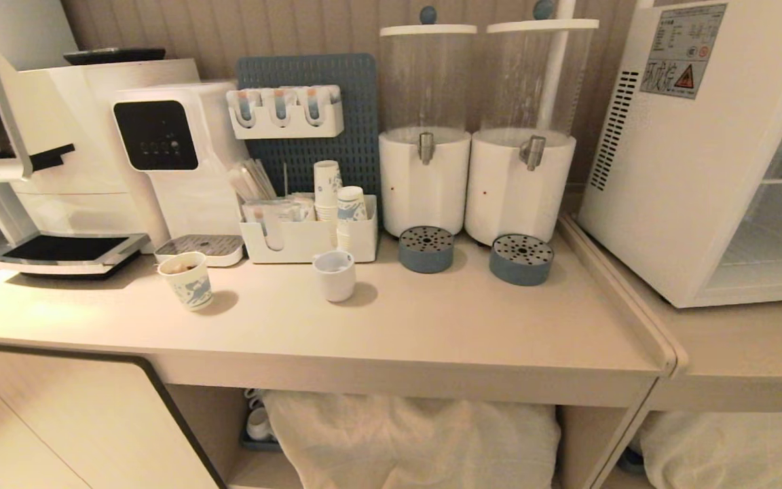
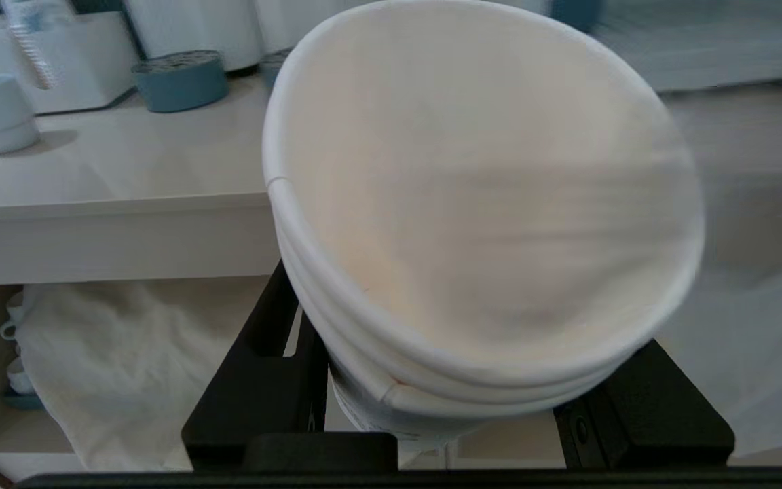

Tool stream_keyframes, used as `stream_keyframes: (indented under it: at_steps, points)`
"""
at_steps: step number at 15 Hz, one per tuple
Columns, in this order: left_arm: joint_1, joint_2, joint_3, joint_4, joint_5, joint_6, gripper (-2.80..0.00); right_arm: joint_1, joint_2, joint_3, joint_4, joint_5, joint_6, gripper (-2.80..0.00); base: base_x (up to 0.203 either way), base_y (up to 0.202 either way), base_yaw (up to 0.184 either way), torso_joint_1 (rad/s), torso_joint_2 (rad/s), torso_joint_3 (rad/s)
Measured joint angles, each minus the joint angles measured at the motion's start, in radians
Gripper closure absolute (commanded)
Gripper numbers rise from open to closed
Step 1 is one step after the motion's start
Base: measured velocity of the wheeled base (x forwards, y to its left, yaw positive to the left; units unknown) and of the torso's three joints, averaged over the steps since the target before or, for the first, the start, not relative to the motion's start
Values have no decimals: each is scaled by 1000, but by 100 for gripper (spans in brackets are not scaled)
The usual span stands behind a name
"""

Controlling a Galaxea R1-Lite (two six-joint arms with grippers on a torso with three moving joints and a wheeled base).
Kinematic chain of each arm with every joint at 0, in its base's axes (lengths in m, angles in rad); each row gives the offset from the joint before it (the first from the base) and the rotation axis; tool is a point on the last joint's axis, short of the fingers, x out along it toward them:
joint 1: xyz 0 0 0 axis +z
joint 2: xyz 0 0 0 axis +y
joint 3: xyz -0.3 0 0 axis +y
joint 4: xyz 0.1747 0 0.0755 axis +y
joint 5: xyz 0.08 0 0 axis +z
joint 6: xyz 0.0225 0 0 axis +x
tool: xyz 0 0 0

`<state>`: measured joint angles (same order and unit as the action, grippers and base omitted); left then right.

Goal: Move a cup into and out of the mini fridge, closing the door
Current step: Put the paper cup in the freezer

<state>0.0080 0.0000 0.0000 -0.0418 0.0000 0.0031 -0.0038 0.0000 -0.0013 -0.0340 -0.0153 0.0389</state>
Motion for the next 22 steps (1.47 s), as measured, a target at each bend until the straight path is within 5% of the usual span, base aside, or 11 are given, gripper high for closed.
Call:
stream_keyframes:
  at_steps: [9,17,22]
  points:
    - [-1,0,0,1,0,-10,-280,-1,0,0,0,0,1,0,0,-190,0,1,2,3]
    - [-1,0,0,2,0,-12,-280,0,0,-7,4,4,-10,0,0,-20,0,2,0,0]
    - [-1,0,0,1,0,-10,-280,0,94,-264,105,46,-7,0,0,0,0,0,0,0]
